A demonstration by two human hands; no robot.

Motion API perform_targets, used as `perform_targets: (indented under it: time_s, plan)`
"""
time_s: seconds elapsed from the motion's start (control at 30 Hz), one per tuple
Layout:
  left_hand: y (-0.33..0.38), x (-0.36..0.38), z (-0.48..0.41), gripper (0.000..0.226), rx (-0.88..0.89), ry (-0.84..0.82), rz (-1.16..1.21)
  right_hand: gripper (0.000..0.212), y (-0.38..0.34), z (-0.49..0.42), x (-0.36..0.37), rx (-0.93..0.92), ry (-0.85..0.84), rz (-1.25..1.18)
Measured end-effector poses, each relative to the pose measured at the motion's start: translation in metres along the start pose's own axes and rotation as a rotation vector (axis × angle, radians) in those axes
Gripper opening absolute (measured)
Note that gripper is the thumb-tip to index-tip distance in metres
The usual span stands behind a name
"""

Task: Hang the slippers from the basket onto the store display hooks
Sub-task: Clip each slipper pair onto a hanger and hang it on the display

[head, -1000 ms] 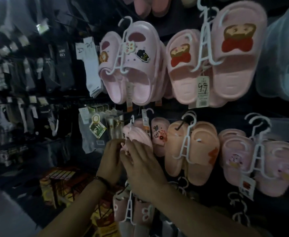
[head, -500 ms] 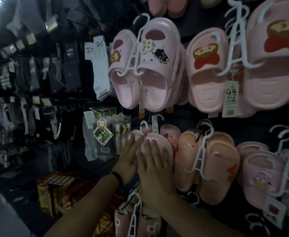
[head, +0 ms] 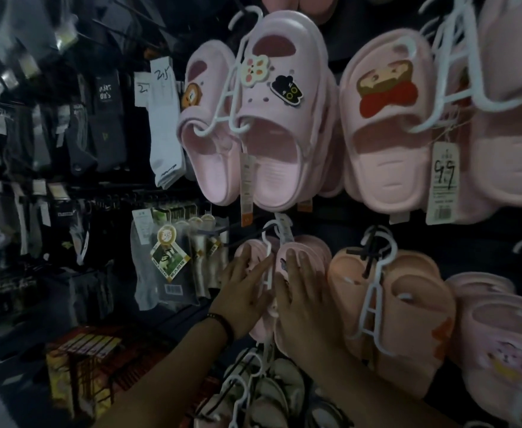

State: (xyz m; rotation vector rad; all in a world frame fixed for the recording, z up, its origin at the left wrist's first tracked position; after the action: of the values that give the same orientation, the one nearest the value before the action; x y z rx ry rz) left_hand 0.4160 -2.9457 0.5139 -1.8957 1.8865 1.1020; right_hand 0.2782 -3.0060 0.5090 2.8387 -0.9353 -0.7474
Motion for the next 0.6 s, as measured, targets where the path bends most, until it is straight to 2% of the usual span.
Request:
perform_targets:
  time_s: [0.17,0.27,0.3,0.5,0.6]
  plan:
    - [0.0,0.005,-0.012,0.066,-0.019,-0.015,-0.14,0.051,0.013,-0.008,0.009,-0.033,-0.098,-0.076]
    - [-0.005,0.007,-0.014,0.065,-0.026,-0.049,-0.156,0.081,0.014,-0.007,0.003,-0.05,-0.21,-0.14]
    - [-0.005,0.006,-0.014,0.065,-0.03,-0.055,-0.15,0.085,0.013,-0.007,-0.001,-0.051,-0.233,-0.168]
    - [0.012,-0.012,-0.006,0.071,-0.117,-0.03,0.031,0.081,0.01,-0.016,-0.024,-0.057,-0.316,-0.225]
    - [0.02,-0.021,0.001,0.072,-0.181,-0.063,0.013,0.077,0.007,-0.016,-0.044,-0.067,-0.325,-0.229]
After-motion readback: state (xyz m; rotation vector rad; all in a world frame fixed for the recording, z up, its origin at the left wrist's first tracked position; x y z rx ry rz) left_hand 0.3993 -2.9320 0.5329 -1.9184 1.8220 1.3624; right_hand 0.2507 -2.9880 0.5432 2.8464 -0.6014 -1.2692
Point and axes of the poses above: each hand's wrist, its own z-axis away from the middle knuckle, its own x-axis out of the palm, y = z × x, the point moved 6 cm from there along -z, towards the middle knuckle, and after that the axes turned 6 degrees about y, right-handed, at the moved point
